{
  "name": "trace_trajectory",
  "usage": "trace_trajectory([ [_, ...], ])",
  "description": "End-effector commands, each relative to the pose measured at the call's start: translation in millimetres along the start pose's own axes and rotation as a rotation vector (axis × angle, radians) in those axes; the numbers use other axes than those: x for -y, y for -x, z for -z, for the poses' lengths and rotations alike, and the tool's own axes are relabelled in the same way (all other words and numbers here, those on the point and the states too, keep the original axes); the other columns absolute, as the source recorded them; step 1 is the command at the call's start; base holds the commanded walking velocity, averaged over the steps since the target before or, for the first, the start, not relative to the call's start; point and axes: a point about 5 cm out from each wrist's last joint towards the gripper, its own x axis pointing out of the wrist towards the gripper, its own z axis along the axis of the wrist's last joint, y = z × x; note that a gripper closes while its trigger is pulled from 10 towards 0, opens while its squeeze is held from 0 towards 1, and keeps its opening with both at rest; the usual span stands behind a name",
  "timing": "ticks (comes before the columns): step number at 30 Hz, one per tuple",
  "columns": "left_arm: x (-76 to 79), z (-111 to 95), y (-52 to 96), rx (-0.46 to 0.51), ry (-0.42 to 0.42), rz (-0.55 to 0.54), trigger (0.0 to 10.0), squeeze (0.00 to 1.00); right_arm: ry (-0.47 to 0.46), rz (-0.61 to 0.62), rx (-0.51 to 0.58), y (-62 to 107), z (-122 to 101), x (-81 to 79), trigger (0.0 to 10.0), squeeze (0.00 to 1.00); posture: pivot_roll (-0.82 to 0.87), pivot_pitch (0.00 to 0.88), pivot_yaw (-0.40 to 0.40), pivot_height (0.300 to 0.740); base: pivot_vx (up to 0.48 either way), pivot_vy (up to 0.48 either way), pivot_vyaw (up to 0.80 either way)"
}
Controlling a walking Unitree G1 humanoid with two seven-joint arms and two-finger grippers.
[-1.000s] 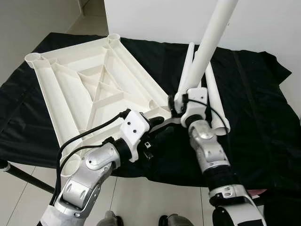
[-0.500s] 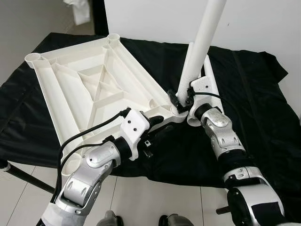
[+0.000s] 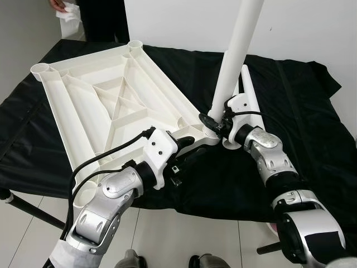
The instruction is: Building children table
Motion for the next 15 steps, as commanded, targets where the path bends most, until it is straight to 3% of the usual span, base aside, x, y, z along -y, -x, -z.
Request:
trace_trajectory([
  [1,0.0,0,0.2,0.003,-0.007,-0.005,10.0,0.0,-0.002,-0.028,-0.042,0.2,8,-2.9,9.4,0.0,-0.05,0.09,0.023,0.74,0.0,0.0,0.0],
  [3,0.3,0,0.3,0.002,-0.006,-0.003,10.0,0.0,-0.021,-0.014,-0.056,0.3,11,-2.7,10.0,0.0,-0.05,0.09,0.023,0.74,0.0,0.0,0.0],
  [15,2.7,1,0.0,0.002,0.0,0.009,10.0,0.0,-0.085,0.069,-0.094,-1.8,22,-4.4,10.0,0.0,-0.06,0.094,0.024,0.74,0.0,0.0,0.0],
])
